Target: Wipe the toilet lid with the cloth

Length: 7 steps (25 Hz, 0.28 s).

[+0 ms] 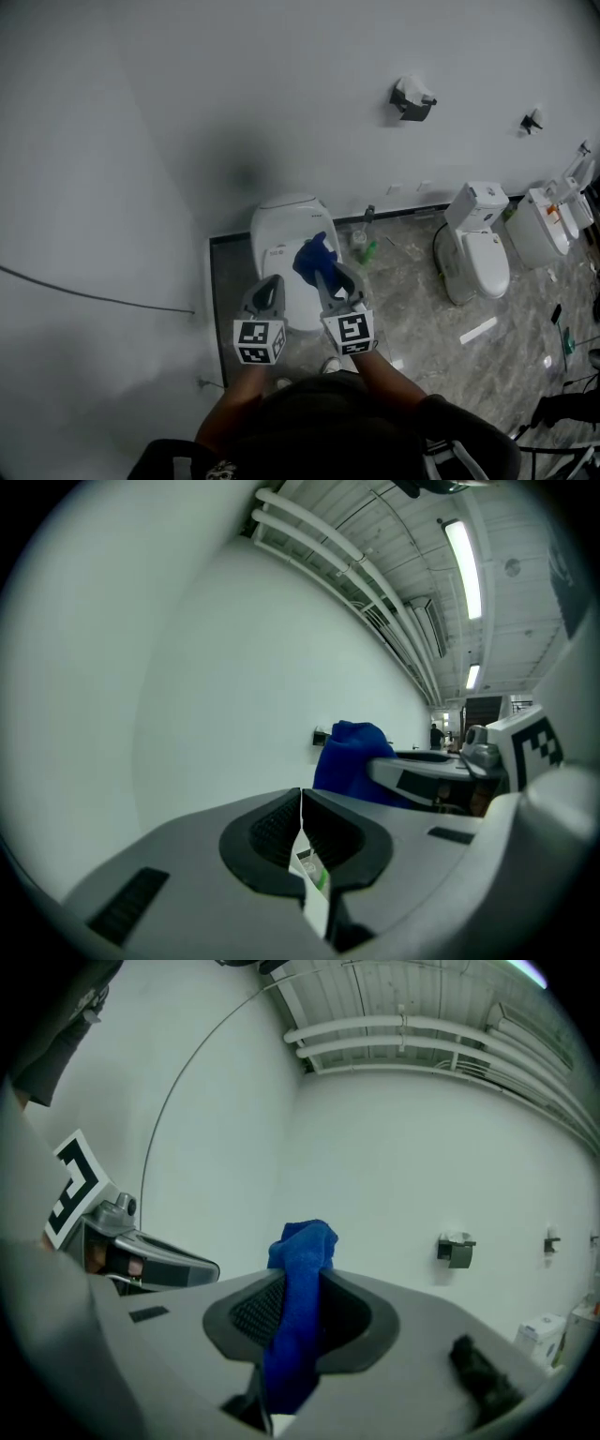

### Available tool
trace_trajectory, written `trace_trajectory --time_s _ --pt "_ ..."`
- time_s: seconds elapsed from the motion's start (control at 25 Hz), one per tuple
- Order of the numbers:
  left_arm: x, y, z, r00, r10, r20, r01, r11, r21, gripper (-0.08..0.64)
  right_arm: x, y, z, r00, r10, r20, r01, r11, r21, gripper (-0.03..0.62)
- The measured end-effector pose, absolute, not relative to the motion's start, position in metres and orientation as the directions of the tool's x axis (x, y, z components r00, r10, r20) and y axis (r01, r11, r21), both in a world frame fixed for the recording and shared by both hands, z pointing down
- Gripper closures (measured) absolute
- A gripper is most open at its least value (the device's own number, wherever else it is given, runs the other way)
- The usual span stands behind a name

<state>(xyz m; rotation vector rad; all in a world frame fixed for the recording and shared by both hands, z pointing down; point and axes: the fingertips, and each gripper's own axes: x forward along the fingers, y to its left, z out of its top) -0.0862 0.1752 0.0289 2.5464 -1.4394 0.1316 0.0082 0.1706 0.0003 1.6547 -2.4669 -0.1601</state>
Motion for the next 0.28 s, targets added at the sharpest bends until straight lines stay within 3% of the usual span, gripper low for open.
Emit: trace_trajectory --time_s 0.28 --pt "-0.082 0.163 0.032 0.517 -0.837 0.181 -0.856 -0.5 0.132 0.548 0.003 0.156 -0.004 -0.391 -0.919 0.049 -0.902 0.393 0.177 0.498"
